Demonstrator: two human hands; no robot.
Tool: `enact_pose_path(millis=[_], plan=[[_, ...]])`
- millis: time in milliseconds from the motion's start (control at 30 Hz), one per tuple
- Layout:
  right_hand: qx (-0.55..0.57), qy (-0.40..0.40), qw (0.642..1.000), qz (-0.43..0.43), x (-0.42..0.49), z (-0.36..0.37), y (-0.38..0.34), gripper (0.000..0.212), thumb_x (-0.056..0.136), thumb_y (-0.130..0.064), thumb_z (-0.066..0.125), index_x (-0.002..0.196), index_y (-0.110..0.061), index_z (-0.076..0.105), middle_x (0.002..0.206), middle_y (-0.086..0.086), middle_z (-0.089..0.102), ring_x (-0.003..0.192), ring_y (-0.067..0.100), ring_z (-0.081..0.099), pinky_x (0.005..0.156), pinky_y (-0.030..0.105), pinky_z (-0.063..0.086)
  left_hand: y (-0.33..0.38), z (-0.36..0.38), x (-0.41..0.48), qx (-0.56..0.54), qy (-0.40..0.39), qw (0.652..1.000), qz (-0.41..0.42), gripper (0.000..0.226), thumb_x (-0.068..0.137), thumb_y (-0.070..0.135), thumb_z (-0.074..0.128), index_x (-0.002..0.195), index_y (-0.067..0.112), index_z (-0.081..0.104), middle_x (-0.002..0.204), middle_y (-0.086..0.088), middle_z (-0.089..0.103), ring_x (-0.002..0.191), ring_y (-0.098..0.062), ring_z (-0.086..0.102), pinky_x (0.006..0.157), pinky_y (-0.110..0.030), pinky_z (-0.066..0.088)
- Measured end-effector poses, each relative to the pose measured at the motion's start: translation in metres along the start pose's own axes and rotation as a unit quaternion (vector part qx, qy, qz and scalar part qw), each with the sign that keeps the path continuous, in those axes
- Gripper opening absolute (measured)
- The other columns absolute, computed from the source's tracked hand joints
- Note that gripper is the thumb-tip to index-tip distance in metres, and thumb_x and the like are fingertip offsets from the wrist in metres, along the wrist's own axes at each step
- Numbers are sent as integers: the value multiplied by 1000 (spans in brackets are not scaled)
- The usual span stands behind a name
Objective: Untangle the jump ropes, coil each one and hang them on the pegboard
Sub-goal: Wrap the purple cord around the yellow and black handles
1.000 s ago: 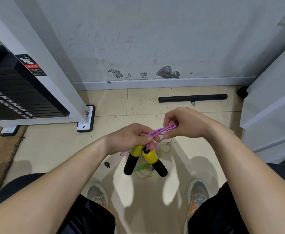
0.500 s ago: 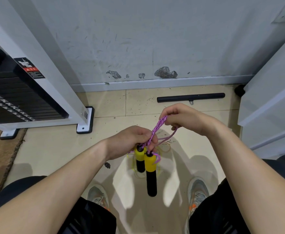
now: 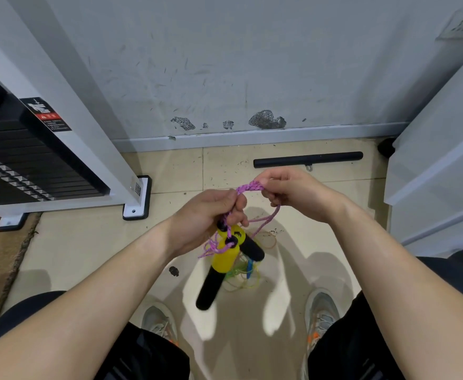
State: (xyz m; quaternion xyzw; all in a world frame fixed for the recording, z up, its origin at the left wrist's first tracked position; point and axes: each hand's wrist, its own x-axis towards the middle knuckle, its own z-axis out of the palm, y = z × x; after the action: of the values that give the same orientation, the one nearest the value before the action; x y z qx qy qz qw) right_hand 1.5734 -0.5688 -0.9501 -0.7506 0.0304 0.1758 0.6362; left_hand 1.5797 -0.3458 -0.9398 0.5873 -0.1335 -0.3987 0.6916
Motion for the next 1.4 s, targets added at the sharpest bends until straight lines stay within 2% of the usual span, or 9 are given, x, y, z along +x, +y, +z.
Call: enact_pose_path(millis=[167, 467, 633, 867, 1000, 1100, 1200, 1300, 1400], plan=[[-150, 80, 984, 50, 2, 21, 10, 45, 95, -59, 53, 83, -17, 65, 77, -6, 60, 71, 13, 51, 68, 31, 43, -7, -7, 4, 10, 137, 990, 39, 32, 108, 23, 34, 91, 13, 58, 80, -1, 71, 87, -23, 61, 75, -36, 41], [-280, 89, 956, -19, -8, 71, -7, 26, 106, -29, 41, 112, -21, 65, 93, -1, 68, 88, 20, 62, 77, 35, 48, -18, -12, 20, 13, 294, 953, 77, 29, 106, 27, 43, 98, 13, 67, 104, -3, 77, 112, -15, 65, 99, -43, 46], [-367, 100, 925, 10, -7, 76, -9, 24, 103, -23, 37, 87, -21, 55, 76, -2, 54, 75, 24, 55, 59, 34, 37, -14, -6, 26, -16, 281, 957, 67, 27, 101, 25, 54, 120, 11, 69, 113, 3, 74, 96, -4, 65, 95, -33, 43], [-145, 97, 983, -50, -14, 96, -4, 21, 97, -17, 43, 105, -23, 62, 87, -2, 68, 81, 19, 62, 77, 39, 51, -22, 8, 35, -17, 368, 926, 79, 15, 98, 14, 59, 101, 16, 74, 86, 6, 72, 72, -15, 60, 54, -20, 49], [88, 187, 978, -7, -19, 118, 9, 13, 100, -19, 52, 107, -25, 61, 79, -9, 71, 75, 16, 72, 64, 39, 58, -23, 15, 37, -61, 405, 909, 76, 15, 100, 23, 58, 97, 22, 73, 88, 6, 62, 65, -22, 51, 44, -20, 36], [86, 221, 971, -35, -24, 127, 15, 12, 100, -25, 52, 109, -25, 60, 81, -5, 68, 80, 22, 71, 51, 35, 56, -19, 24, 41, -131, 410, 899, 78, 15, 101, 22, 57, 99, 22, 72, 101, 7, 70, 64, -7, 58, 59, -26, 50], [57, 230, 969, -67, -21, 126, 21, 26, 99, -26, 51, 121, -27, 64, 89, -5, 68, 81, 17, 68, 69, 40, 60, -13, 24, 46, -189, 391, 898, 68, 17, 103, 22, 52, 108, 17, 67, 117, -1, 68, 95, -13, 63, 84, -32, 55], [14, 242, 966, -89, -20, 119, 21, 34, 99, -20, 50, 130, -25, 64, 102, -9, 68, 89, 5, 61, 86, 28, 53, -8, 21, 46, -232, 356, 904, 50, 24, 104, 8, 44, 120, 11, 61, 131, -7, 64, 100, -19, 60, 71, -28, 56], [12, 247, 965, -91, -22, 114, 21, 32, 101, -14, 50, 128, -24, 65, 98, -11, 68, 76, -1, 58, 74, 20, 47, -8, 21, 45, -210, 338, 917, 39, 38, 101, -4, 38, 135, 7, 53, 136, -8, 61, 101, -18, 60, 61, -24, 54]])
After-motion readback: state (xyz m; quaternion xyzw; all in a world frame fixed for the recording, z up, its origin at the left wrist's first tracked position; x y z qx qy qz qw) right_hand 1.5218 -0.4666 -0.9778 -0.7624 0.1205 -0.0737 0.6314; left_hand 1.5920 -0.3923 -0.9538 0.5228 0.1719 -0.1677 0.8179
